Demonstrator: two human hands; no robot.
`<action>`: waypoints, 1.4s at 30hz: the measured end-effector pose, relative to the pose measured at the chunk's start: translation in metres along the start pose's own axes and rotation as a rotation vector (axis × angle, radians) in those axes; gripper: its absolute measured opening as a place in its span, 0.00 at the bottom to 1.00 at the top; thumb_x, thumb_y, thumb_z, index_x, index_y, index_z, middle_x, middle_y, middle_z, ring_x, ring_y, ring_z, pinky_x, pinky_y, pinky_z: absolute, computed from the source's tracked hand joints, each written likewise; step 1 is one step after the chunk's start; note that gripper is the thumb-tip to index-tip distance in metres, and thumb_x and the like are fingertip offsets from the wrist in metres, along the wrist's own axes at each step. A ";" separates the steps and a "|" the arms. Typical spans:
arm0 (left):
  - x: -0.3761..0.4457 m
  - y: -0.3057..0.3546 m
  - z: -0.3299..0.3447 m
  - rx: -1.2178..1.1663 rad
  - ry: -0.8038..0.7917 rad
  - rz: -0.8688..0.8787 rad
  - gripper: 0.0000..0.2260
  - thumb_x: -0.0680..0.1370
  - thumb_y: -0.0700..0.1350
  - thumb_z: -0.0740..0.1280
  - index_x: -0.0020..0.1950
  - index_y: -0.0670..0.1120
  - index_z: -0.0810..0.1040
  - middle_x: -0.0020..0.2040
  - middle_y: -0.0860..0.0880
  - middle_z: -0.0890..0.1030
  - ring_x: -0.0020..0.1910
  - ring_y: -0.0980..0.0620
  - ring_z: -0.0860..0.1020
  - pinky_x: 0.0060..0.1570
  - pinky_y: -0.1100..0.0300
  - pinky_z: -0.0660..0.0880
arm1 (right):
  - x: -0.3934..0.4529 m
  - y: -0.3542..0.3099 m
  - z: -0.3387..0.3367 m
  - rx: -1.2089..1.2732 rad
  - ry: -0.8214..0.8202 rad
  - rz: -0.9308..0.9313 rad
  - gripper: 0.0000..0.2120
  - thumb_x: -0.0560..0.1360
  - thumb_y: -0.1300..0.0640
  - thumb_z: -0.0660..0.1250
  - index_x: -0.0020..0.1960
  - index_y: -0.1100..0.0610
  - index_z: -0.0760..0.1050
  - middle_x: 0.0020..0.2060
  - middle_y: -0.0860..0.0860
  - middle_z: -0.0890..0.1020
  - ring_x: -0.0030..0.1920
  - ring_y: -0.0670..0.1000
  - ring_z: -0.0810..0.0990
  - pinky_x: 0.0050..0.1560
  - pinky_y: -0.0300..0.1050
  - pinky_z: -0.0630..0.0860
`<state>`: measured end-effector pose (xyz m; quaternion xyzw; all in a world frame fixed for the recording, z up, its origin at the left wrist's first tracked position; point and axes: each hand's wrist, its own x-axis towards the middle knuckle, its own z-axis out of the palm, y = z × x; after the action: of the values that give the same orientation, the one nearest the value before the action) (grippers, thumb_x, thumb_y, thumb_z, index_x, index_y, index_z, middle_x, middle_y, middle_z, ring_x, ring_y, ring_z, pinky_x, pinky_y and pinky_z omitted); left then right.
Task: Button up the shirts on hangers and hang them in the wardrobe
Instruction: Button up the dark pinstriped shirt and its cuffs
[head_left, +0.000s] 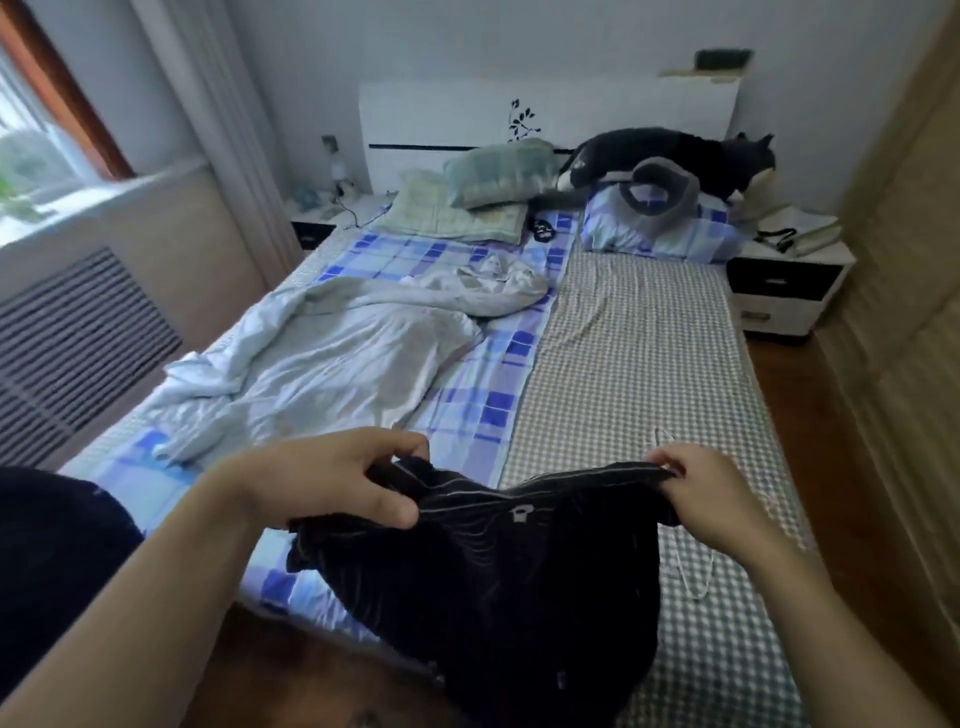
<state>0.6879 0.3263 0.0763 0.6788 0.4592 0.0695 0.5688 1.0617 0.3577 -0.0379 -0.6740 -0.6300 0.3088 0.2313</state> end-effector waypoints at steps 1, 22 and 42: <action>-0.007 0.005 0.008 -0.020 -0.001 0.005 0.12 0.69 0.52 0.78 0.42 0.53 0.75 0.36 0.50 0.76 0.36 0.54 0.73 0.34 0.63 0.70 | 0.000 0.001 -0.001 -0.034 -0.056 -0.043 0.09 0.76 0.61 0.71 0.38 0.53 0.80 0.31 0.51 0.81 0.32 0.50 0.81 0.30 0.40 0.73; 0.185 -0.082 0.002 0.123 0.665 -0.375 0.15 0.77 0.47 0.71 0.35 0.40 0.76 0.24 0.46 0.73 0.23 0.48 0.73 0.26 0.60 0.68 | 0.030 0.036 0.022 0.487 0.105 0.501 0.07 0.82 0.60 0.66 0.46 0.62 0.75 0.40 0.59 0.82 0.35 0.54 0.80 0.28 0.43 0.74; 0.516 -0.430 0.050 0.207 0.589 -0.341 0.21 0.83 0.57 0.60 0.68 0.43 0.69 0.66 0.36 0.75 0.64 0.33 0.74 0.61 0.42 0.70 | 0.234 0.349 0.251 -0.582 0.198 1.048 0.30 0.84 0.45 0.53 0.80 0.58 0.52 0.80 0.63 0.53 0.79 0.65 0.51 0.76 0.68 0.54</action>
<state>0.7781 0.6239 -0.5213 0.5974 0.7148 0.1194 0.3434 1.1348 0.5360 -0.4882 -0.9556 -0.2483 0.1323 -0.0877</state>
